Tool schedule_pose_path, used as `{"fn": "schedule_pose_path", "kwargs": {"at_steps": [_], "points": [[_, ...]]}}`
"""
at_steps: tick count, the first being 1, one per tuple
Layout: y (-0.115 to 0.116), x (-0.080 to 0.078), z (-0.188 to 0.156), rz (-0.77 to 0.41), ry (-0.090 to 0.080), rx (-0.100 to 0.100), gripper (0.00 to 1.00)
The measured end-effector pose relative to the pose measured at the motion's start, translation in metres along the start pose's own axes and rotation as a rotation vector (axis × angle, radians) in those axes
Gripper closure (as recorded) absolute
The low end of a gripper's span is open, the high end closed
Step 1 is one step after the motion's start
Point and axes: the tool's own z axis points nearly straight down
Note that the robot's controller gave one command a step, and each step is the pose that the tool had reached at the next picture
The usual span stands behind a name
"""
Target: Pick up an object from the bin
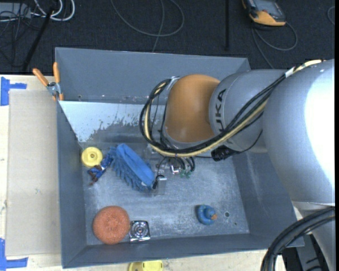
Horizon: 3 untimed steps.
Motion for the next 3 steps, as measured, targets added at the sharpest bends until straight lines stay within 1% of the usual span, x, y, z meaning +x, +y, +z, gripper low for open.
{"fn": "schedule_pose_path", "kwargs": {"at_steps": [1,2,3], "points": [[0.000,-0.007,0.021,0.038,0.004,0.002,1.00],[0.000,-0.007,0.021,0.037,0.004,0.002,1.00],[-0.007,0.000,-0.179,0.044,0.005,0.001,1.00]]}}
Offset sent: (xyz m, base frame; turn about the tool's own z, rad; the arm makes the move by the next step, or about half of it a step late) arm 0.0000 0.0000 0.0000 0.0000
